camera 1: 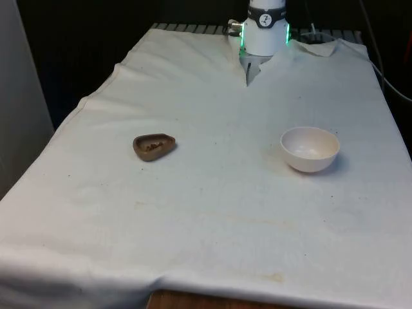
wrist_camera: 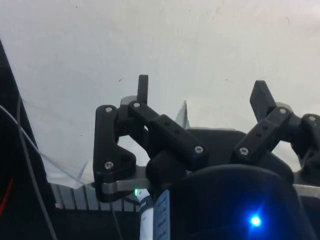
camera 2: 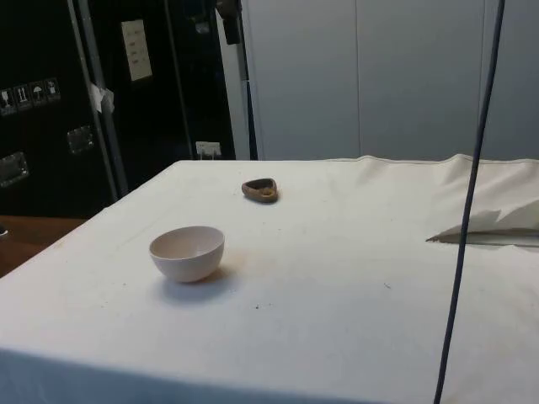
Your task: Pour the coffee beans from the cup into the bowl.
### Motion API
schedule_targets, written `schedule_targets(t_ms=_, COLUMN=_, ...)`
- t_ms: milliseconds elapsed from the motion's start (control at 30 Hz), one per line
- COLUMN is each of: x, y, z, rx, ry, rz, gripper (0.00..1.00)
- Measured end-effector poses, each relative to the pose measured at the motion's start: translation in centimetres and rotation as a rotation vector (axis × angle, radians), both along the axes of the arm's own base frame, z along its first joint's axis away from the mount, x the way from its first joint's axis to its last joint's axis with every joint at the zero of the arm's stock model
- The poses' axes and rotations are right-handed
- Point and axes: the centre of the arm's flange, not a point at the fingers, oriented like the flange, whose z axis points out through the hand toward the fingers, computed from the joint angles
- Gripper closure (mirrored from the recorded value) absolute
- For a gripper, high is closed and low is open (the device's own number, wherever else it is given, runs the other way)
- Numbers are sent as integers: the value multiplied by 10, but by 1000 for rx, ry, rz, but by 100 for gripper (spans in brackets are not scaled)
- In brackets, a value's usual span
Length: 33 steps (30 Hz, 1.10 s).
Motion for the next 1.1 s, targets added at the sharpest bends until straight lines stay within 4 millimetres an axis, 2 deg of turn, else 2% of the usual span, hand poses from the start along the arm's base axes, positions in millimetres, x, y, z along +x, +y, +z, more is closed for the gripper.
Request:
schedule_targets(t_ms=267, x=3, y=-5, z=-5, rx=-6, ry=-4, rz=2, gripper=0)
schedule_targets(t_ms=567, x=2, y=-29, z=-12, rx=-13, ry=-8, rz=15, gripper=0)
schedule_targets(t_ms=800, x=-3, y=-55, z=-15, rx=-17, ry=-21, rz=35, gripper=0)
schedule_targets(t_ms=900, x=-4, y=-57, z=-15, rx=-17, ry=-22, rz=39, gripper=0)
schedule_targets(t_ms=1100, x=-8, y=-73, z=-14, rx=-18, ry=-29, rz=66, gripper=0)
